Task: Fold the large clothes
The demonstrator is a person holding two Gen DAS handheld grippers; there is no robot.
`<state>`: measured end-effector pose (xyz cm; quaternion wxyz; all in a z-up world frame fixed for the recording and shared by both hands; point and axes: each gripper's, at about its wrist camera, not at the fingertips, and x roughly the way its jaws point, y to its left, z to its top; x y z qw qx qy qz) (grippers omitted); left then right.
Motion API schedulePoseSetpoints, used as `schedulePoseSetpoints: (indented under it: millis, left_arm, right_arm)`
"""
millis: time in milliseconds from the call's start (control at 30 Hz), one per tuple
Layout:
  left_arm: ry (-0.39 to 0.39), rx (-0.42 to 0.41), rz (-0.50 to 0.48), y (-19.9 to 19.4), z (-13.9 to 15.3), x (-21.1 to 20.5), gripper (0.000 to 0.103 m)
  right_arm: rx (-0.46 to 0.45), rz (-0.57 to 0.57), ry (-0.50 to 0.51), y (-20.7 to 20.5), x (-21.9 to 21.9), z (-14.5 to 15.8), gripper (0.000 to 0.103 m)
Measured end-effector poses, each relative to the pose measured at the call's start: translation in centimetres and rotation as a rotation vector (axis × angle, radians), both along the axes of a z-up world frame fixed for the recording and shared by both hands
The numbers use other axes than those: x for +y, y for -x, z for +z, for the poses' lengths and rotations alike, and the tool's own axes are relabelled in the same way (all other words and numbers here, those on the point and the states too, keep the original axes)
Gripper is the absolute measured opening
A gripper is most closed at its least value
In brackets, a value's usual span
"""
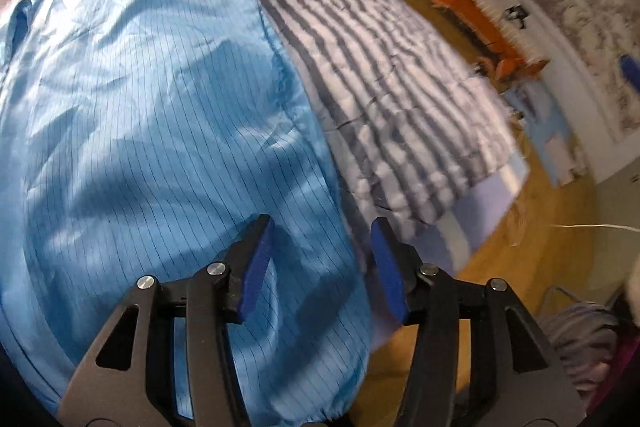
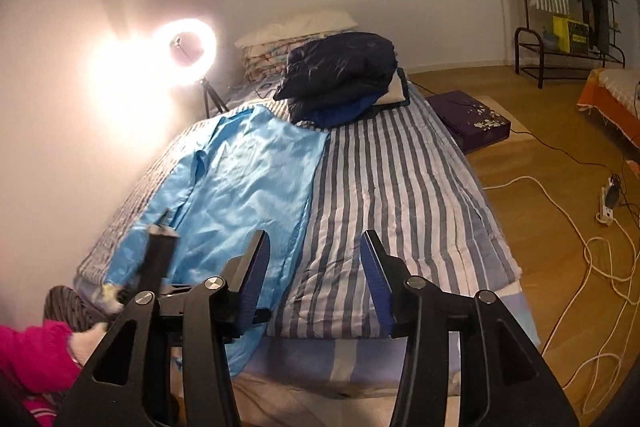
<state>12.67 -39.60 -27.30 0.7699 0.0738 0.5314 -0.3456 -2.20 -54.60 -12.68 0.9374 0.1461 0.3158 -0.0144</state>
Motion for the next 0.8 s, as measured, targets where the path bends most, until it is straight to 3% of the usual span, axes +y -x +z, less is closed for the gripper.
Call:
schedulePoseSetpoints:
  millis: [67,133,167,200,267,367,467,800]
  left_arm:
    - [-0.023,-0.044,-0.001,0.1,-0.3,-0.5,0.051]
    - [-0.041,-0.084,-0.001,0.2,-0.6,-0.6,0.037]
    - [-0.046,-0.109,0.008,0.1,-0.8,-0.5,0.021]
    - [-0.031,-0.107,0.014,-0.2,-1.0,-0.2,0.01]
    - [0.027,-0.059,0.035,-1.1,-1.1,0.9,0.005]
    - [0.185,0.078,0.1,-2.7,-0.7,3.4,0.004]
    - [0.295,0.142,0.151,-3.6,0.1,5.4,0.004]
    - [0.417,0.18,0.158,-3.4,0.9,7.1,0.003]
  right_arm:
    - [0.014,0.001,-0.006,-0.5,-0.3,-0.2,0.046]
    - [0.026,0.004,-0.018,-0.8,-0.3,-0.5,0.046]
    - [0.031,0.009,-0.028,-1.4,-0.3,-0.6,0.046]
    - [0.037,0.018,-0.044,-2.3,-0.2,-0.9,0.046]
    - [0.043,0.041,-0.084,-4.3,-0.2,-1.5,0.046]
    - [0.06,0.068,-0.169,-7.6,-0.2,-2.8,0.046]
    - [0.086,0.071,-0.236,-11.1,-0.4,-4.5,0.046]
    - [0.234,0.071,-0.352,-23.6,-0.2,-12.5,0.046]
